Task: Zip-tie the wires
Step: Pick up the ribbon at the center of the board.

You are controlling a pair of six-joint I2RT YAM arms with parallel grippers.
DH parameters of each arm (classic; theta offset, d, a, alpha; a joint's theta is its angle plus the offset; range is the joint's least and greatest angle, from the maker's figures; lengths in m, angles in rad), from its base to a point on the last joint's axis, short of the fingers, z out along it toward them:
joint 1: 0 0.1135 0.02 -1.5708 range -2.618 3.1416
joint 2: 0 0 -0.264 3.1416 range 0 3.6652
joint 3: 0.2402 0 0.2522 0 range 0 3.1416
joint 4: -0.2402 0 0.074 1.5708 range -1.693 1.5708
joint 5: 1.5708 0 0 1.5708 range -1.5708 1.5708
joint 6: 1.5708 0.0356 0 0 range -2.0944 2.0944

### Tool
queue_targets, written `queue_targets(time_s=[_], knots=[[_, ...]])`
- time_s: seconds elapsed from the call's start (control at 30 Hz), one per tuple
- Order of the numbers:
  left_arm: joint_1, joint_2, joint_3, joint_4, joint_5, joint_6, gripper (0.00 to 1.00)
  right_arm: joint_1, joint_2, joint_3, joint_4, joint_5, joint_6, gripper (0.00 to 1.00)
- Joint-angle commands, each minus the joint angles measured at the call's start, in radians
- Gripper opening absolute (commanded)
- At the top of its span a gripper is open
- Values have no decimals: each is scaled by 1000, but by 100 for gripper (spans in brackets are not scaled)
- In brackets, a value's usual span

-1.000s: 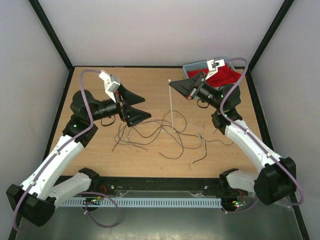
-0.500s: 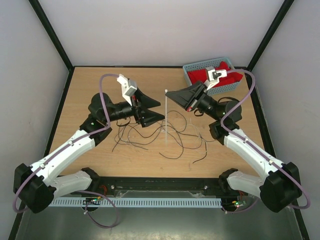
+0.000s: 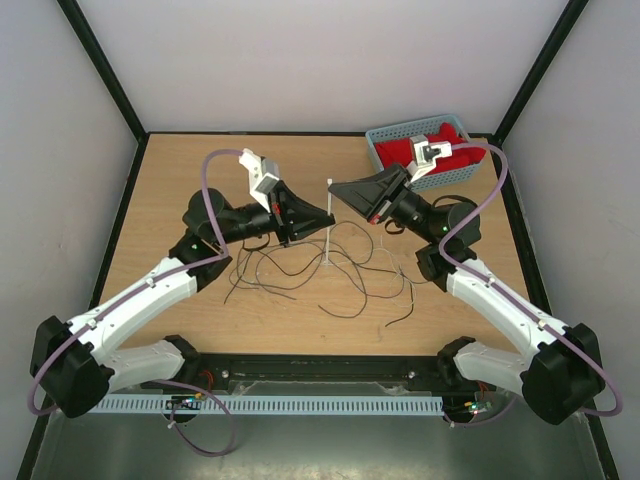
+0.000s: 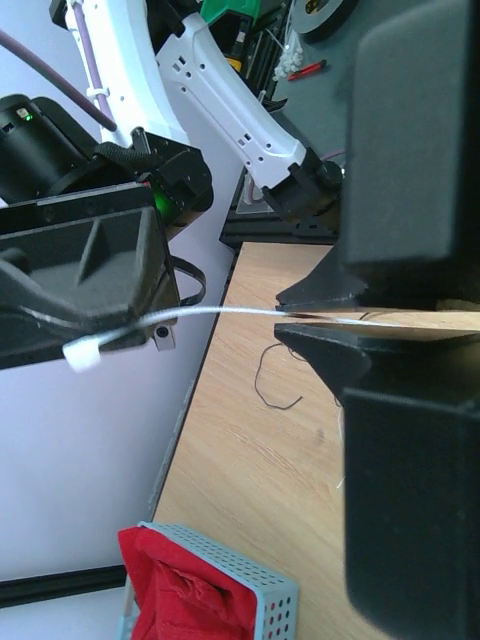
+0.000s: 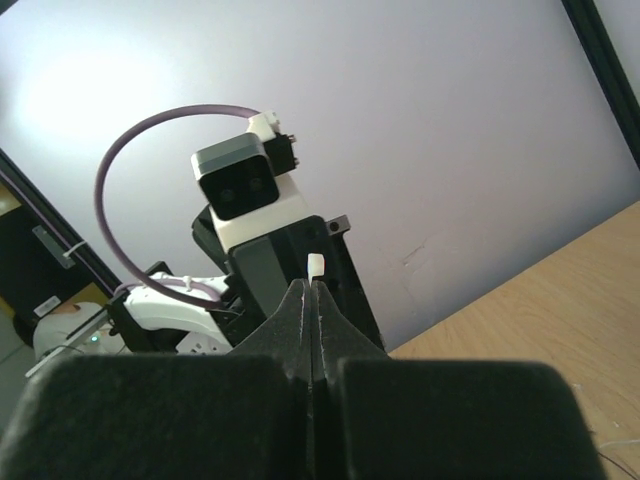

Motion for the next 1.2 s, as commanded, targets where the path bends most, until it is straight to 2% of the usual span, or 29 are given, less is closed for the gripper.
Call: queue_targets(time_s=[0.0, 0.03, 0.27, 0.47, 0.6, 0.73, 0.93, 1.03, 1.17], knots=[[-20, 5, 23, 87, 6, -8, 3, 10, -25, -13, 5, 39, -55, 0], [-23, 7, 22, 92, 8, -8, 0, 11, -25, -15, 5, 46, -61, 0], [-29, 10, 6, 111, -7, -24, 0, 12, -26, -25, -10, 58, -82, 2], [-26, -9, -15, 113, -44, -24, 0, 12, -69, -27, -107, 67, -133, 43], [-14, -16, -25, 113, -50, -34, 0, 12, -105, -9, -201, 30, -189, 54], [-11, -14, -23, 113, -46, -37, 0, 12, -117, 6, -258, -16, -215, 54], [-11, -11, -17, 113, -33, -45, 0, 13, -76, 9, -233, -72, -196, 53], [-11, -9, -16, 114, -32, -49, 0, 17, -54, 7, -196, -91, -172, 46], [-11, -3, -14, 115, -29, -52, 0, 19, -49, 4, -179, -89, -166, 32]])
